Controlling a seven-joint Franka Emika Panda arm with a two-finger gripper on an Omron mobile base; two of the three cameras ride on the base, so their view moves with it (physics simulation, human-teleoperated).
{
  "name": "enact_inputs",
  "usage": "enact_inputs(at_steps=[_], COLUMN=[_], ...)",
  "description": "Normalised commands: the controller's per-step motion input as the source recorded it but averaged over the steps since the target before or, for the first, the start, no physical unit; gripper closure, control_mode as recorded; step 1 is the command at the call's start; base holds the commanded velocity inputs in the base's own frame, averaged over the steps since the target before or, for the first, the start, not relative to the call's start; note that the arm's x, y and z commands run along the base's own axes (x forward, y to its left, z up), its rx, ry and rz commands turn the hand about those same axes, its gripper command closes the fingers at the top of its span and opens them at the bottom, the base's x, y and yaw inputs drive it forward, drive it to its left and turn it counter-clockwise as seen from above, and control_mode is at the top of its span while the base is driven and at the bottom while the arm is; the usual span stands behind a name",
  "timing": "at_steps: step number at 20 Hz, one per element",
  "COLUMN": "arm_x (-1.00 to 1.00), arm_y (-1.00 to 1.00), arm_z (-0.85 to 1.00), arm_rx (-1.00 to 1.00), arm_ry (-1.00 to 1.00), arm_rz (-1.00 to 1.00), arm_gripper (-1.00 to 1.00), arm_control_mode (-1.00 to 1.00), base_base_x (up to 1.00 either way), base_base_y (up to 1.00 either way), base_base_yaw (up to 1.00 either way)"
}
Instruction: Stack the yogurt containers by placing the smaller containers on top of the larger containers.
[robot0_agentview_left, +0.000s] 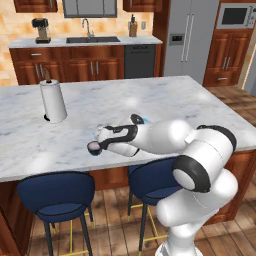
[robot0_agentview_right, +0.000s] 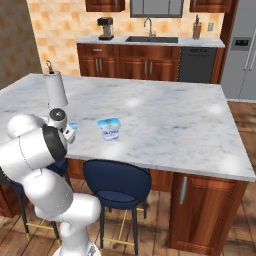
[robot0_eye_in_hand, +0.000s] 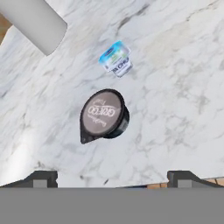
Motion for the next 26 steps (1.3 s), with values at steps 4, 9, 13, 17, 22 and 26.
enact_inputs(at_steps=[4, 9, 13, 17, 22, 26], arm_x=[0.12, 0.15, 0.13, 0.09, 0.12, 0.13], arm_y=[0.08, 0.02, 0.01, 0.00, 0.06, 0.04], arm_z=[-0.07, -0.01, -0.06, -0.16, -0.17, -0.16], arm_rx=[0.00, 0.00, 0.00, 0.01, 0.01, 0.02], arm_ry=[0.00, 0.00, 0.00, 0.00, 0.01, 0.01], arm_rz=[0.00, 0.00, 0.00, 0.00, 0.00, 0.00], arm_gripper=[-1.00, -1.00, -1.00, -1.00, -1.00, -1.00], arm_control_mode=[-1.00, -1.00, -1.00, -1.00, -1.00, -1.00], base_base_x=[0.00, 0.00, 0.00, 0.00, 0.00, 0.00], base_base_y=[0.00, 0.00, 0.00, 0.00, 0.00, 0.00], base_base_yaw=[0.00, 0.00, 0.00, 0.00, 0.00, 0.00])
